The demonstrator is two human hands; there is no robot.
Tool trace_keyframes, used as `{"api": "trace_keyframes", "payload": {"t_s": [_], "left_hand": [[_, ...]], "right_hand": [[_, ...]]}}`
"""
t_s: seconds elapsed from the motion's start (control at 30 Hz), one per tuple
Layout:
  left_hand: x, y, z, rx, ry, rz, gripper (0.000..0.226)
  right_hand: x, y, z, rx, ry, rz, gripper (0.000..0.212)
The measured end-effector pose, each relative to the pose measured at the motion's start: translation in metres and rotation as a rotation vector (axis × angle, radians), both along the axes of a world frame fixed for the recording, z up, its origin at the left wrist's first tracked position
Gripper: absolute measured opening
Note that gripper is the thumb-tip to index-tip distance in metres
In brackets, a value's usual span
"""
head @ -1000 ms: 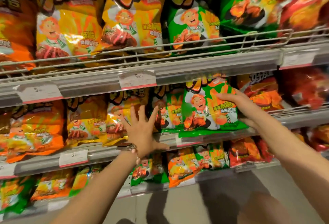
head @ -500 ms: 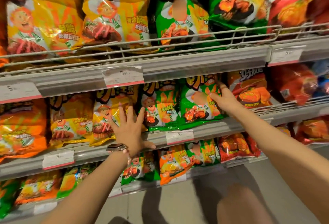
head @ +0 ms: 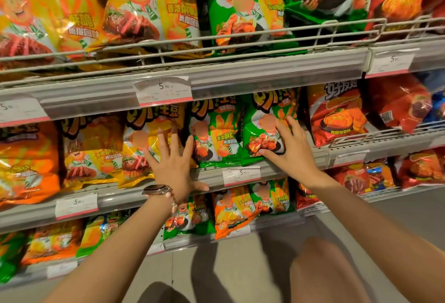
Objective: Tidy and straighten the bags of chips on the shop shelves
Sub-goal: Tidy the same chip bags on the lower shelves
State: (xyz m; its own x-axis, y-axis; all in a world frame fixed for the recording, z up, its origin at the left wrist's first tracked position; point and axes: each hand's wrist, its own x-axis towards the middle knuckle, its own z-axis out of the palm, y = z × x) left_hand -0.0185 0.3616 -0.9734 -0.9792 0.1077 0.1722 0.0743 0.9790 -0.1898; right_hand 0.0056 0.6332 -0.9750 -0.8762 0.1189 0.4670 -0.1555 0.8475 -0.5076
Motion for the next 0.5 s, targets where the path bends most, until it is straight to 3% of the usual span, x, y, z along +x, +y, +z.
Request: {"api": "trace_keyframes", "payload": {"t_s": [0.5], "left_hand": [[0.001,-0.001,-0.002,-0.052,-0.018,0.023,0.128]], "right_hand": [[-0.011,0.002,-0.026,0.051,-0.034,-0.024,0.081]]}}
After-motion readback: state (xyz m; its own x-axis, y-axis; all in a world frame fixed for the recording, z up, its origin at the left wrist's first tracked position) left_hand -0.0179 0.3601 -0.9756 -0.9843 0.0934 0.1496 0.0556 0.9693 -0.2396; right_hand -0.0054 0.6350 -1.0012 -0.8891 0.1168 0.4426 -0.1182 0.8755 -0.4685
